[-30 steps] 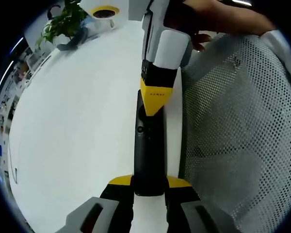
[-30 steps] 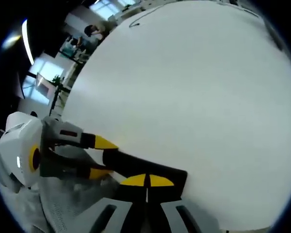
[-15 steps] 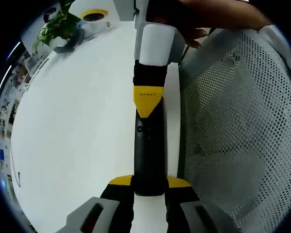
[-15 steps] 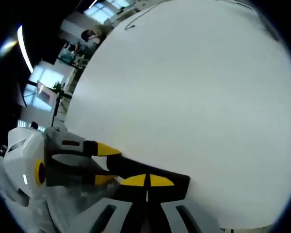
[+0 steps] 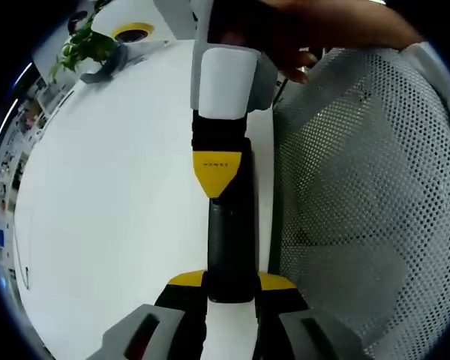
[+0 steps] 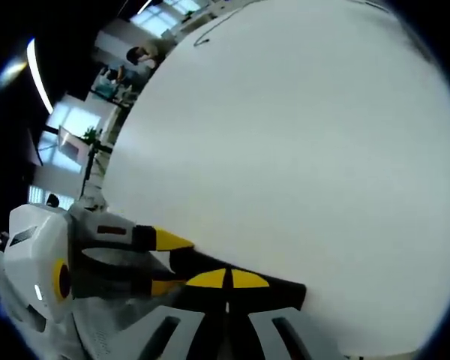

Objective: Press the specified remote control buttons in sequence, fully releasing each button before pressing the next.

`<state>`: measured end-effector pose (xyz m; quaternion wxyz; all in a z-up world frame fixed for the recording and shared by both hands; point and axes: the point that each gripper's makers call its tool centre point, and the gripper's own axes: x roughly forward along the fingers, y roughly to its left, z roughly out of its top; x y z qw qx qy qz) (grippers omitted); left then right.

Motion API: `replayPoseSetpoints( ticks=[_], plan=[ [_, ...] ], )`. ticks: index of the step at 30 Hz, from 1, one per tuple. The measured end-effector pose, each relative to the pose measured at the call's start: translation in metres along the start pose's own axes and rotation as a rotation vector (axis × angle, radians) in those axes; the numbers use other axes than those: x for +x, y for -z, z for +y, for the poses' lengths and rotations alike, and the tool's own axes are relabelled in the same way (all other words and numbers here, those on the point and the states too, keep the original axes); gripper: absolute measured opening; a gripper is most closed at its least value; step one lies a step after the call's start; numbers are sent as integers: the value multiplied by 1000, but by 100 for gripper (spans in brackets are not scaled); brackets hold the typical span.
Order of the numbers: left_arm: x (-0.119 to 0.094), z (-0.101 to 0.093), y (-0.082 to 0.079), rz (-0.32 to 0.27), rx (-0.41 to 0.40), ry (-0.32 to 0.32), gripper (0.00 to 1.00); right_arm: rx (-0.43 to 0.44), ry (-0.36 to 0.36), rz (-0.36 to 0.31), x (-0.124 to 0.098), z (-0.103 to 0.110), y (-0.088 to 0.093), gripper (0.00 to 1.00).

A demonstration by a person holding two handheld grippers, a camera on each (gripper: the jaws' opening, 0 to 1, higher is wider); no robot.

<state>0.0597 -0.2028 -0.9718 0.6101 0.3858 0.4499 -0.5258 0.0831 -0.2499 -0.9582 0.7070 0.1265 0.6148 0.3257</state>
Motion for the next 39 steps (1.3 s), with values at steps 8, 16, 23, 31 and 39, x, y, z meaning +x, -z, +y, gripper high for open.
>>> replayPoseSetpoints(
  ticks=[8,16,23,31,39],
  plan=[
    [0,0,0,3,-5,11,23,59,16,-25,-6,-10,-4,0],
    [0,0,0,-14,5,15,23,48,-45,-22,-2,4,-5,0],
    [1,0,0,-15,17,22,23,-1,-20,5,4,5,0,0],
    [1,0,0,-20,28,28,23,-27,9,-18,6,4,-1,0],
    [2,0,-1,-11,37,28,24,36,-18,-23,5,1,-3,0]
  ],
)
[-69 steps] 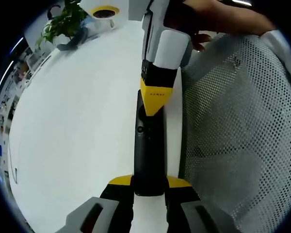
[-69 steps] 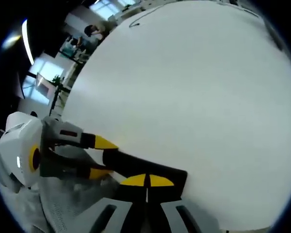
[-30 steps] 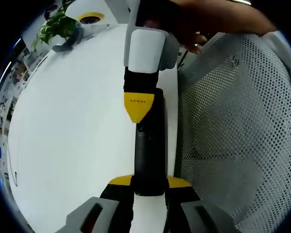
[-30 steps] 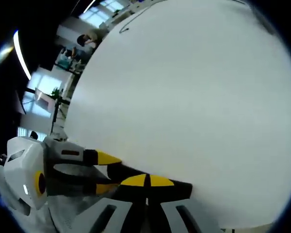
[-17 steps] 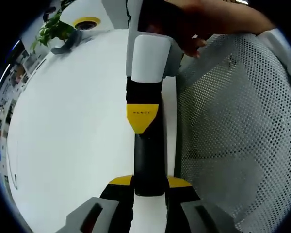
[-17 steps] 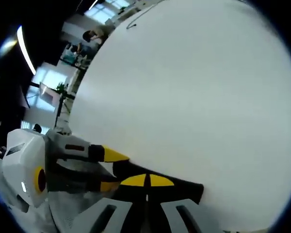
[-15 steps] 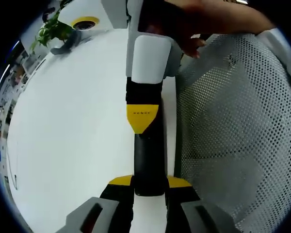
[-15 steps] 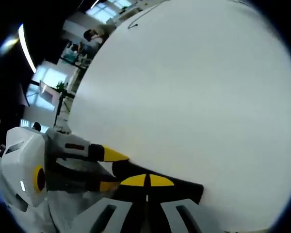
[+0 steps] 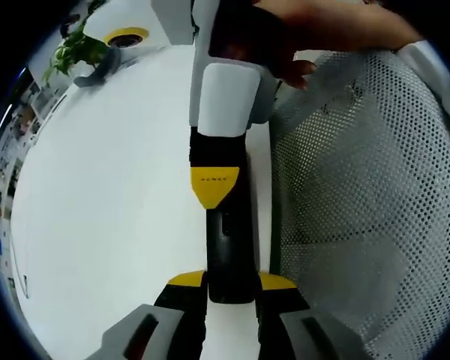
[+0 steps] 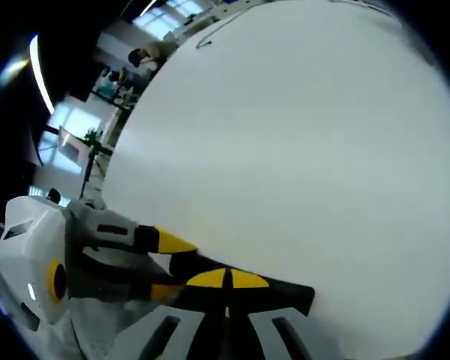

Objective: Press the specified remote control buttons in sequence, fully releasing each button before pressing the next.

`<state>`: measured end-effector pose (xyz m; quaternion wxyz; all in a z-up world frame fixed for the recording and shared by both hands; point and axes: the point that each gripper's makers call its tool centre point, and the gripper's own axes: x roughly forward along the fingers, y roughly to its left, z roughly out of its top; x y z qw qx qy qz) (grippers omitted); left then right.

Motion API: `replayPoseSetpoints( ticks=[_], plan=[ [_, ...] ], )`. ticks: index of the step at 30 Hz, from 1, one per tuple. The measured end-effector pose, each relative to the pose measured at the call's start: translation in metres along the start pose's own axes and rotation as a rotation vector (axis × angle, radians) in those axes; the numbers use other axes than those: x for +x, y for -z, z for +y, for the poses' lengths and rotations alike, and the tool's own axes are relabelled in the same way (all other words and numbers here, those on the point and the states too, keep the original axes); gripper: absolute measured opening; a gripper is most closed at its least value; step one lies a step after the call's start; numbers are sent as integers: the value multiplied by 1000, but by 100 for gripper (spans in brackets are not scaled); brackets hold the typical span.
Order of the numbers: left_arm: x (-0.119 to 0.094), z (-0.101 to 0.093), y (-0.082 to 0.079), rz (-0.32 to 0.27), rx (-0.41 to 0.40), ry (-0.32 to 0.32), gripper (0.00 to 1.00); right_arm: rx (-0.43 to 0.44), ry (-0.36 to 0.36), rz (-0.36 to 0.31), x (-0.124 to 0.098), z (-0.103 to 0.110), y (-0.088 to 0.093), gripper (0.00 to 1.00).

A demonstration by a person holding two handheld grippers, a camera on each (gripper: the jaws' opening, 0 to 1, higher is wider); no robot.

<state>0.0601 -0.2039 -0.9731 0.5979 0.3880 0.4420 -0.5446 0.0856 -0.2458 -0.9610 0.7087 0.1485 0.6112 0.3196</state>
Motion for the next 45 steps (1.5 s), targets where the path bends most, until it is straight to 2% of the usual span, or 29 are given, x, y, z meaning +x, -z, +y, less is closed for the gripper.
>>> replayPoseSetpoints(
  ticks=[2,6,9,20,25,28,37,45],
  plan=[
    [0,0,1,-13,-4,0,24,78,-23,4,-2,-1,1,0],
    [-1,0,1,-41,-10,-3,24,64,-12,0,-5,-2,1,0],
    [0,0,0,-51,-11,-1,24,75,-44,32,-5,5,7,0],
    [-1,0,0,-69,-25,2,24,42,-29,79,-1,5,16,0],
    [0,0,0,-82,-27,-1,24,58,-41,74,-3,5,16,0],
    [0,0,0,-86,-25,-5,24,35,-31,73,-2,6,16,0],
    [0,0,-1,-66,-15,-1,24,-31,5,73,-2,6,16,0],
    [0,-1,-1,-58,-13,2,24,-21,-9,76,-3,6,17,0]
  ],
)
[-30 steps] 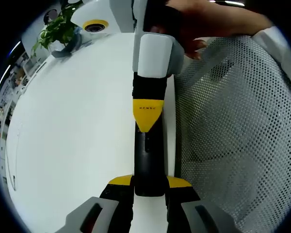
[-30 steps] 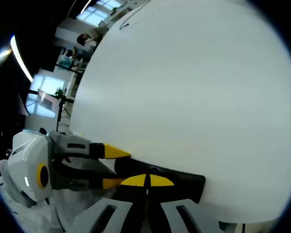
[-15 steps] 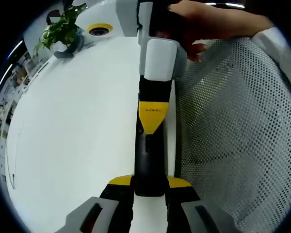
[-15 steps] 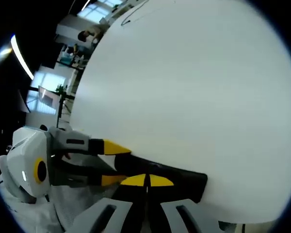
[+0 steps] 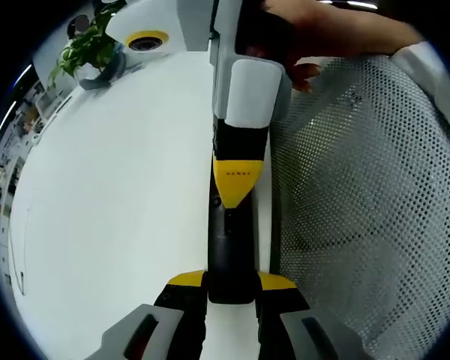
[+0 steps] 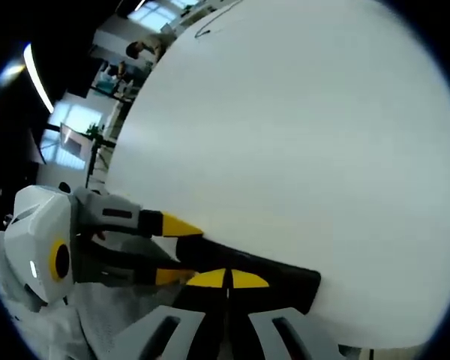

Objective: Press the specified remote control buttons in sequence, fully releasing each button before pressing the next.

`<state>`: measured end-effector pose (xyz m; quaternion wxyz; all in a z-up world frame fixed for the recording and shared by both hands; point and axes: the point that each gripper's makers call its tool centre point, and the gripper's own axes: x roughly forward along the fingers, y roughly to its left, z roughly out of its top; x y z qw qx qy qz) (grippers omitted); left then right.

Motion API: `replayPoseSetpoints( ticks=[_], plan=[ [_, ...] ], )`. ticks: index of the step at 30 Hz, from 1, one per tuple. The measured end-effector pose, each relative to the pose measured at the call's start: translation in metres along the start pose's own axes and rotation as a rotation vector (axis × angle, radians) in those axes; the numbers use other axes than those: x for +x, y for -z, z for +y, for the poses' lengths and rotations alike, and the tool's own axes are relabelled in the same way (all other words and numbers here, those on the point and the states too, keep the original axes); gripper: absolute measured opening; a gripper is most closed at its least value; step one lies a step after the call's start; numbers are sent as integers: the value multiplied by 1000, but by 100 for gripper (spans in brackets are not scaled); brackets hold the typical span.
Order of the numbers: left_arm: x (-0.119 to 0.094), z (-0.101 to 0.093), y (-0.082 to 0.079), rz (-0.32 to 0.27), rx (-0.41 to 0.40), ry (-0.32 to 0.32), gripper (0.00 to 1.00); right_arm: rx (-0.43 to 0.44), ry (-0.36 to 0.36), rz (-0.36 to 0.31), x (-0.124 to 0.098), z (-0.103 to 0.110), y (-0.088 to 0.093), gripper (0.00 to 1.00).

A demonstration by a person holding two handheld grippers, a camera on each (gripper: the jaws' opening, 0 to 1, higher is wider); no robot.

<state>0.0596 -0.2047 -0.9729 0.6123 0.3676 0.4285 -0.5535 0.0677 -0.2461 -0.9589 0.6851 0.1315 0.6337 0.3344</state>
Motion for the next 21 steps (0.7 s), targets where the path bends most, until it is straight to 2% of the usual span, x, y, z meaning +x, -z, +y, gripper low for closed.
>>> replayPoseSetpoints(
  ticks=[8,21],
  plan=[
    [0,0,0,7,-1,-4,24,25,-19,-18,-6,-1,-1,0],
    [-1,0,0,6,-16,10,24,7,-32,14,-4,4,5,0]
  ],
)
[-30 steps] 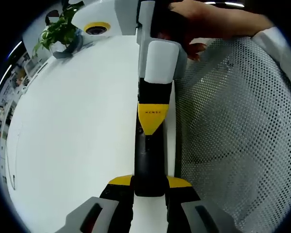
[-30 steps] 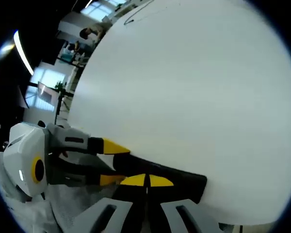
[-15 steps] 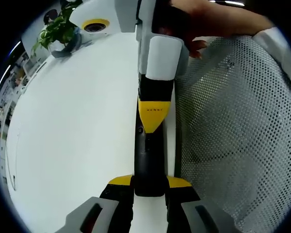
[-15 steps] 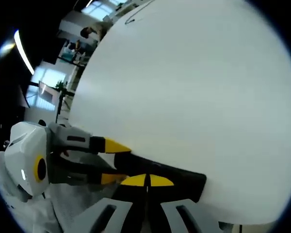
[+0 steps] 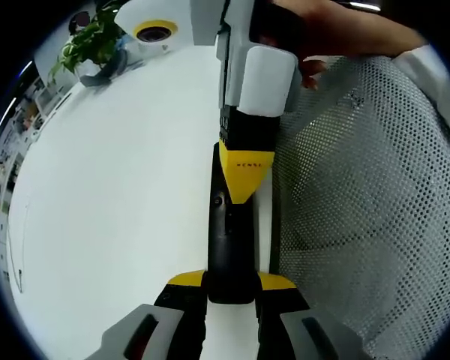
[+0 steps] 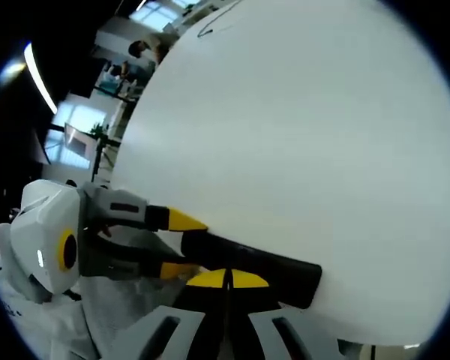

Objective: Press the specified remote control buttons in sequence, fully releasing each button before pressing the next.

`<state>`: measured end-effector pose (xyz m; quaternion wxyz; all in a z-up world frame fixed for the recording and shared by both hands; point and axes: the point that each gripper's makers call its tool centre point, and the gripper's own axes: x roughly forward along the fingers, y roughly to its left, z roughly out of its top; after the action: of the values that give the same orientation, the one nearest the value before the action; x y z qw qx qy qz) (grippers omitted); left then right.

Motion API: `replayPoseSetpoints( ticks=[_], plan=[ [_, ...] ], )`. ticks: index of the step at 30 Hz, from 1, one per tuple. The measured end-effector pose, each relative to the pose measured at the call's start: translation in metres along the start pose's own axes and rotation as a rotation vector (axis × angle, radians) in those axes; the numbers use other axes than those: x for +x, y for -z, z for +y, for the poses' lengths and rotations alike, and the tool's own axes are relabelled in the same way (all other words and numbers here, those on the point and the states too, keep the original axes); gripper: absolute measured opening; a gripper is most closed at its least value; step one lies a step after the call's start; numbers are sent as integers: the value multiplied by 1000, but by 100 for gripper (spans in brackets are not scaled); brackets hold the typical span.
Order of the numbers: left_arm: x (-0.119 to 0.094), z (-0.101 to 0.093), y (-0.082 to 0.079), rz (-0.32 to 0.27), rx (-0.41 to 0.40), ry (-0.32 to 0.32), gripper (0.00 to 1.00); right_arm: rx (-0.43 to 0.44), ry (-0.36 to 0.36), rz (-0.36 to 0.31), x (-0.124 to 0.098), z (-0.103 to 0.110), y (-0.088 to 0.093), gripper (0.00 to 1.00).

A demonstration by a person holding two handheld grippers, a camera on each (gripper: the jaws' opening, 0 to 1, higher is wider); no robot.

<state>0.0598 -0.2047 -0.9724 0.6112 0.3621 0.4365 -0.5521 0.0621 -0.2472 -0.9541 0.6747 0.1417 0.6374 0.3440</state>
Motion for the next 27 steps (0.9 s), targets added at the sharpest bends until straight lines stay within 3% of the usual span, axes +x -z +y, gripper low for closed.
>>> replayPoseSetpoints(
  ticks=[7,15,27],
  plan=[
    [-1,1,0,-15,-11,23,24,-14,13,41,4,-1,6,0],
    [-1,1,-1,-5,2,35,24,3,1,44,3,-2,7,0],
    [-1,1,0,10,37,43,24,-109,51,48,7,-2,8,0]
  ],
)
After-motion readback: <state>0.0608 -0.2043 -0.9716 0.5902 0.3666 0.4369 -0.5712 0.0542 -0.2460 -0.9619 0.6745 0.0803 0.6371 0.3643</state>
